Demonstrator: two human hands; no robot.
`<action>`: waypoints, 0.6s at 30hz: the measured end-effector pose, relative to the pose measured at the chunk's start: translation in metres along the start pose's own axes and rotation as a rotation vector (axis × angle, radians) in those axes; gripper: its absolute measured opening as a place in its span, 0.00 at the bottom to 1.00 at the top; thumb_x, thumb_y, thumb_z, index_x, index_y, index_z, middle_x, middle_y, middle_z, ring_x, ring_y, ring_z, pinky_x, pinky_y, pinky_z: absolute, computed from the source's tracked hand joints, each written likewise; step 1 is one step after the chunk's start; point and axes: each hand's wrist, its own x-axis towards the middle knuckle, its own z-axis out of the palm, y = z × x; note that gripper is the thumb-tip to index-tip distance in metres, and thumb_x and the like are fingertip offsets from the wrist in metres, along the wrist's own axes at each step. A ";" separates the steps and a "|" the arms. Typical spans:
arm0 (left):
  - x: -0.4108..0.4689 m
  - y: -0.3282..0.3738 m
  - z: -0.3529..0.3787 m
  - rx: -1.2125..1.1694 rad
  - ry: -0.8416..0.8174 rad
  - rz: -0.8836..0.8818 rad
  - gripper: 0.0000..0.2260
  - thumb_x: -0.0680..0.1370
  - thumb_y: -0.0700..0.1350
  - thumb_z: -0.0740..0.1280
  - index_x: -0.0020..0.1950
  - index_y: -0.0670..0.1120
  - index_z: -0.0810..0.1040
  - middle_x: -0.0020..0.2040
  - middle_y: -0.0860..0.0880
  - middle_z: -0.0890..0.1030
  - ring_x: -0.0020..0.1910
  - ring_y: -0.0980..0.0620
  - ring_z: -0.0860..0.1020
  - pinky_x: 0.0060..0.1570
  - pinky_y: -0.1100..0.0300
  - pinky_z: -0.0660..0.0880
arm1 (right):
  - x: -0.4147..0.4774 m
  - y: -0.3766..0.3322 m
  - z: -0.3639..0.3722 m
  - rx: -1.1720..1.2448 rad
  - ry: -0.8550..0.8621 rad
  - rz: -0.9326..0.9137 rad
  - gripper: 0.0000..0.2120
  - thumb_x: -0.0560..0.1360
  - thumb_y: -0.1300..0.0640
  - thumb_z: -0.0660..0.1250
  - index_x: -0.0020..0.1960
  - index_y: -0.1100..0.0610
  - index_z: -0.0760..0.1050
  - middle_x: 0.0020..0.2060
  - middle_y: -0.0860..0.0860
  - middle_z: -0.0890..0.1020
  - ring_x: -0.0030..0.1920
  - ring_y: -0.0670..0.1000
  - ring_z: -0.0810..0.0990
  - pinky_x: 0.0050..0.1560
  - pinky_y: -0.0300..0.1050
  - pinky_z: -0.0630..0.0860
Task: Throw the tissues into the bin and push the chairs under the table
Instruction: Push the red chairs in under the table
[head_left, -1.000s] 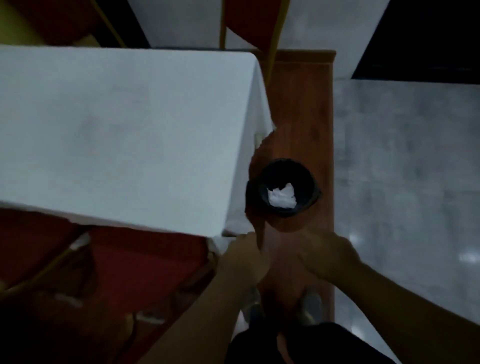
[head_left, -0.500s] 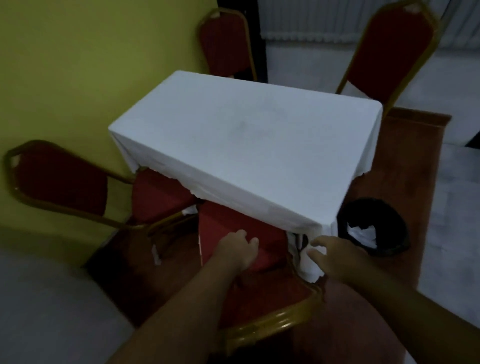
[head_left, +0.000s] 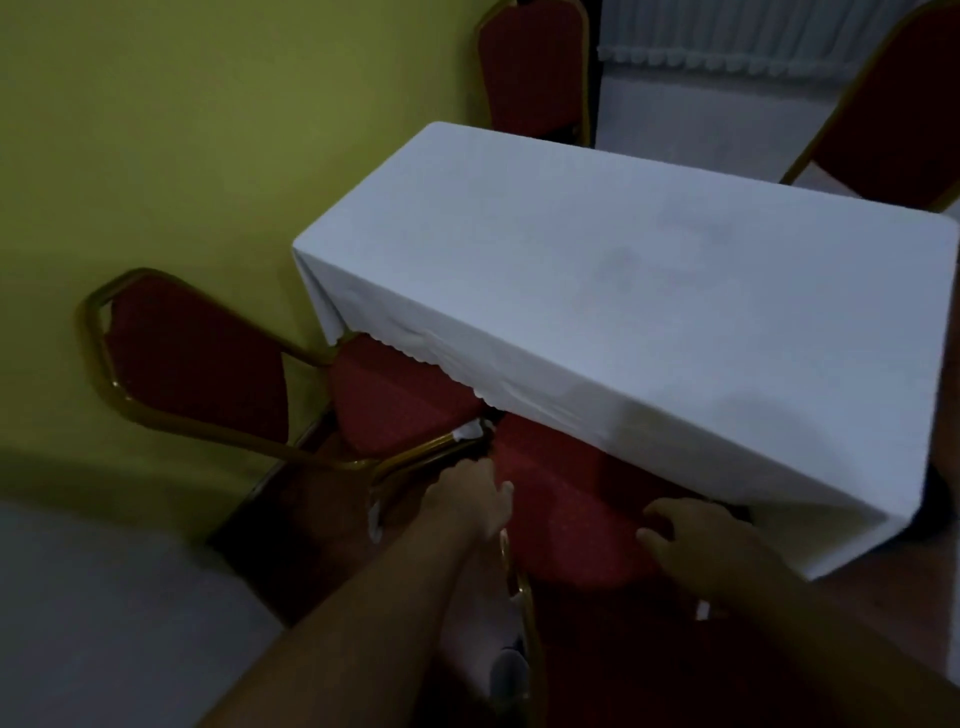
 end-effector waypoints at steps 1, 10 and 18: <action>0.001 -0.010 -0.005 0.001 0.014 -0.010 0.24 0.81 0.57 0.57 0.71 0.45 0.70 0.70 0.43 0.72 0.68 0.42 0.71 0.67 0.46 0.70 | 0.004 -0.009 0.003 -0.014 -0.007 -0.009 0.21 0.76 0.37 0.60 0.66 0.44 0.73 0.64 0.47 0.79 0.63 0.51 0.78 0.63 0.53 0.75; 0.040 -0.092 -0.049 0.000 0.075 0.093 0.22 0.79 0.56 0.62 0.70 0.47 0.73 0.68 0.44 0.76 0.66 0.44 0.74 0.66 0.50 0.71 | 0.040 -0.096 0.031 -0.054 -0.016 0.034 0.23 0.75 0.37 0.60 0.66 0.45 0.73 0.64 0.46 0.79 0.64 0.51 0.78 0.62 0.53 0.75; 0.128 -0.233 -0.168 0.160 0.087 0.209 0.23 0.81 0.55 0.59 0.73 0.46 0.68 0.72 0.45 0.71 0.71 0.45 0.68 0.69 0.50 0.65 | 0.114 -0.286 0.037 -0.038 0.024 0.049 0.15 0.76 0.40 0.60 0.58 0.45 0.75 0.56 0.45 0.81 0.57 0.51 0.80 0.54 0.50 0.77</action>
